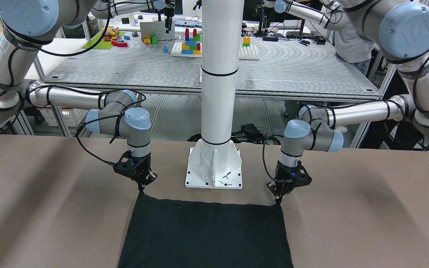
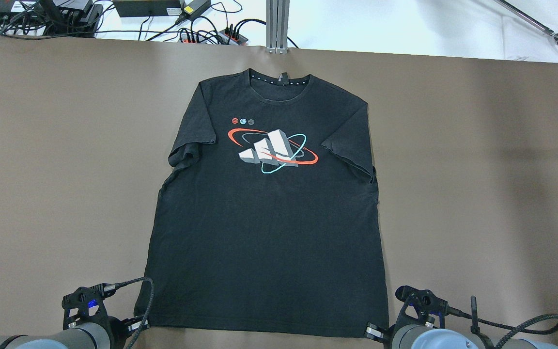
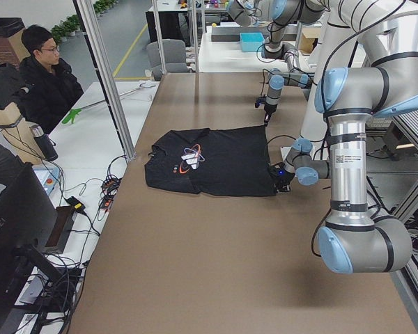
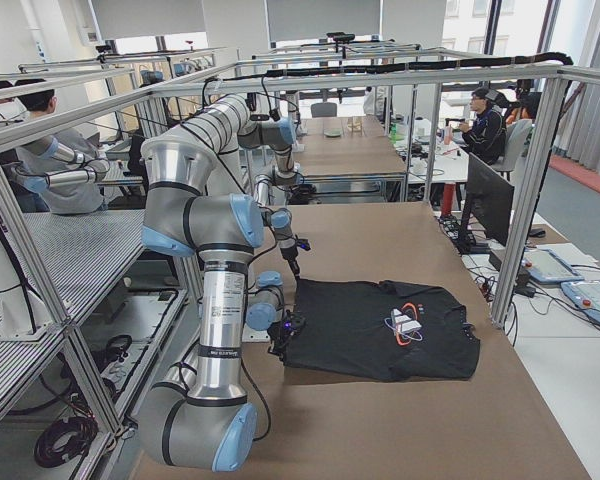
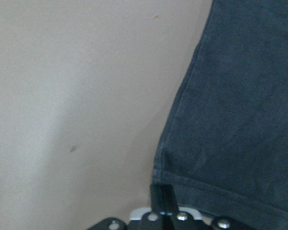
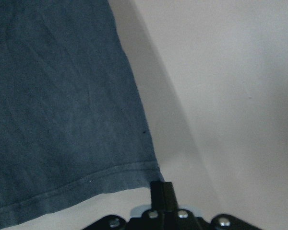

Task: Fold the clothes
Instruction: 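Grasp the hem corners with both grippers and lift them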

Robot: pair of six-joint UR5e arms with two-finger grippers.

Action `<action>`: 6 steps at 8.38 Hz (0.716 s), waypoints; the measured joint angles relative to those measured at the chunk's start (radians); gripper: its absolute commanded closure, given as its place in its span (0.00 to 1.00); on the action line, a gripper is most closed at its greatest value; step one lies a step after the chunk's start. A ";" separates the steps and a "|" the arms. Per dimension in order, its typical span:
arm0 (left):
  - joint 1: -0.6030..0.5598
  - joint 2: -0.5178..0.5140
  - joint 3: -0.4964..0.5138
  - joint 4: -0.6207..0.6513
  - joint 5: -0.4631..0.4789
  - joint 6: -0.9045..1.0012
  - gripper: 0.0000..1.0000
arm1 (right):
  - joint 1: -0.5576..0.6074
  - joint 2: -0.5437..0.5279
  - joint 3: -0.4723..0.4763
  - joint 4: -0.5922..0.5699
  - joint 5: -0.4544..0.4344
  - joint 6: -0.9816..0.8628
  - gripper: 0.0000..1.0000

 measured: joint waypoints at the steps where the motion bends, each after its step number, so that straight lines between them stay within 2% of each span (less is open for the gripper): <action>1: 0.002 0.001 -0.021 0.001 -0.005 -0.001 1.00 | 0.000 -0.020 0.030 -0.001 0.002 0.001 1.00; 3: 0.014 0.021 -0.085 0.003 -0.023 -0.002 1.00 | 0.000 -0.074 0.101 -0.003 0.036 0.003 1.00; 6: -0.002 0.054 -0.190 0.003 -0.042 0.006 1.00 | 0.022 -0.087 0.142 -0.004 0.080 -0.001 1.00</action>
